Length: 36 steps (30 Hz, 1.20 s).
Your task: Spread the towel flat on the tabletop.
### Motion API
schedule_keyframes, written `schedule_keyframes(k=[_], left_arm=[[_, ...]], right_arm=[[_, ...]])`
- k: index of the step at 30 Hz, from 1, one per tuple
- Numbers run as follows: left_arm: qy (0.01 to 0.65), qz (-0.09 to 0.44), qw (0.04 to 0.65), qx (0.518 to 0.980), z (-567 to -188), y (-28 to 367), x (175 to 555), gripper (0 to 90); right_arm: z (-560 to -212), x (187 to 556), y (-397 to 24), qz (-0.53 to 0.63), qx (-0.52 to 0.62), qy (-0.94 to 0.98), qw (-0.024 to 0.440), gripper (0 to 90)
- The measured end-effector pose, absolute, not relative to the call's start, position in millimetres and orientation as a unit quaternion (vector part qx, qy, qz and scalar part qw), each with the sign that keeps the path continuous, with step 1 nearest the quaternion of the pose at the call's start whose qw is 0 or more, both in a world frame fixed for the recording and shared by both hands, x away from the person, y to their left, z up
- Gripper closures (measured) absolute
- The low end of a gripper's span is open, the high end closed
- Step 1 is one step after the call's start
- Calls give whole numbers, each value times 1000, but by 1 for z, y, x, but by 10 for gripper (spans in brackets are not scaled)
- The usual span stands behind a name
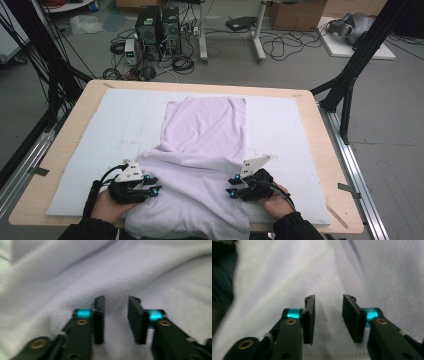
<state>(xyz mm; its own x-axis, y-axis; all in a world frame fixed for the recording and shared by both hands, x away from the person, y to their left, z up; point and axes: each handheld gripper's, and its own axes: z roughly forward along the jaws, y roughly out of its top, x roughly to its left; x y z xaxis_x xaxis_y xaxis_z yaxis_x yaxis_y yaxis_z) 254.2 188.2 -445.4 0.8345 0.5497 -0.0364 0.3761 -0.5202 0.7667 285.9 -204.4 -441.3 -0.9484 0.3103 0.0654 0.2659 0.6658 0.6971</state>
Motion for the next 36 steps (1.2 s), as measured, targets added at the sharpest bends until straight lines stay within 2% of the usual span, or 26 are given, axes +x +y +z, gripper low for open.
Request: schedule_keyframes(k=[1,2,4,9,16,18,19,21,25,27,28,29,30,32,36], left_arm=[[265,95,414,865,-446,189,254,826],[265,96,413,866,-445,189,252,866],[265,92,414,866,-445,190,250,876],[255,76,417,869,-445,194,238,879],[222,54,440,868,-437,199,207,877],[208,55,452,866,-431,199,200,834],[204,60,455,864,-428,200,200,753],[210,74,458,860,-425,201,206,675],[236,99,441,860,-429,200,231,629],[247,99,427,864,-435,198,242,611],[250,97,417,868,-438,196,246,621],[251,89,407,874,-442,195,248,688],[247,93,410,873,-445,194,246,773],[241,90,412,874,-445,195,243,868],[233,76,412,878,-444,199,233,883]], right_arm=[[-441,286,-205,378,157,912,30,726],[-441,287,-206,379,144,914,23,815],[-442,287,-207,384,138,913,7,869],[-441,279,-208,392,128,911,-17,875],[-435,253,-218,400,111,910,-20,875],[-429,244,-224,420,105,901,-30,869],[-426,241,-225,426,106,898,-22,829],[-422,241,-227,428,125,895,-2,755],[-426,257,-221,408,144,901,25,652],[-432,263,-214,389,142,910,30,652],[-435,265,-211,378,144,914,32,664],[-438,268,-209,367,144,918,29,692],[-439,268,-208,369,142,918,32,748],[-439,269,-208,370,137,919,23,858],[-438,263,-209,370,122,921,12,872]])
